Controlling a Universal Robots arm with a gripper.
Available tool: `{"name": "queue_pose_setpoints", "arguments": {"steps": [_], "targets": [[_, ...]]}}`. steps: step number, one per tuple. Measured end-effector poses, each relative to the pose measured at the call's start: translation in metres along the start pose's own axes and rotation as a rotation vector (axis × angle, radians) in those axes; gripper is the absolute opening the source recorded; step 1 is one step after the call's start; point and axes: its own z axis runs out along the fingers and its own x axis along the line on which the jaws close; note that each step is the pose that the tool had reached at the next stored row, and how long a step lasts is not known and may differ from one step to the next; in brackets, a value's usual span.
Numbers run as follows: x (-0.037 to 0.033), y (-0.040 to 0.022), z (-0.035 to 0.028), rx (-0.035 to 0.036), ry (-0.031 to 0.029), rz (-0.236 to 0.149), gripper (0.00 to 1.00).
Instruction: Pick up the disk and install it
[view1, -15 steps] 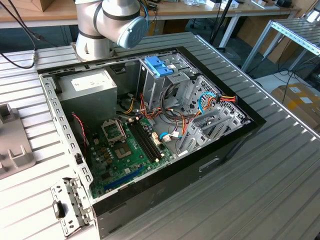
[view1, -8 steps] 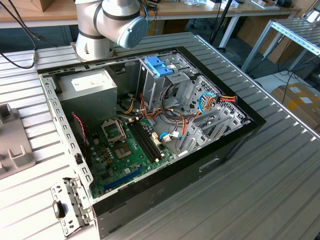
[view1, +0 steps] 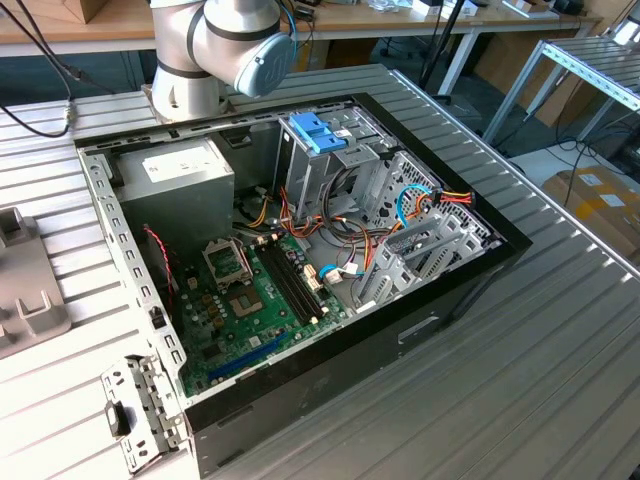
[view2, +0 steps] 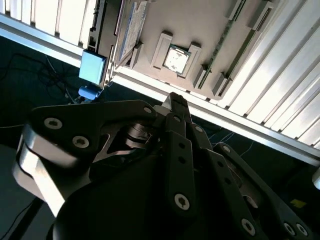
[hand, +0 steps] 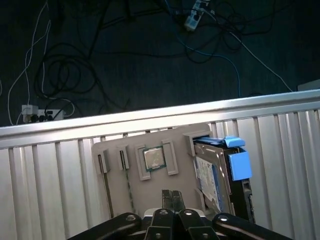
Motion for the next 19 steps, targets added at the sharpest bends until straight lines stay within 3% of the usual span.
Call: {"name": "queue_pose_setpoints", "arguments": {"steps": [10, 17, 19], "targets": [[0.0000, 0.0000, 0.0000, -0.0026, 0.0046, -0.104, 0.11], [0.0000, -0.0001, 0.0000, -0.0026, 0.0047, -0.105, 0.11], [0.0000, -0.0001, 0.0000, -0.0026, 0.0047, -0.105, 0.16]]}}
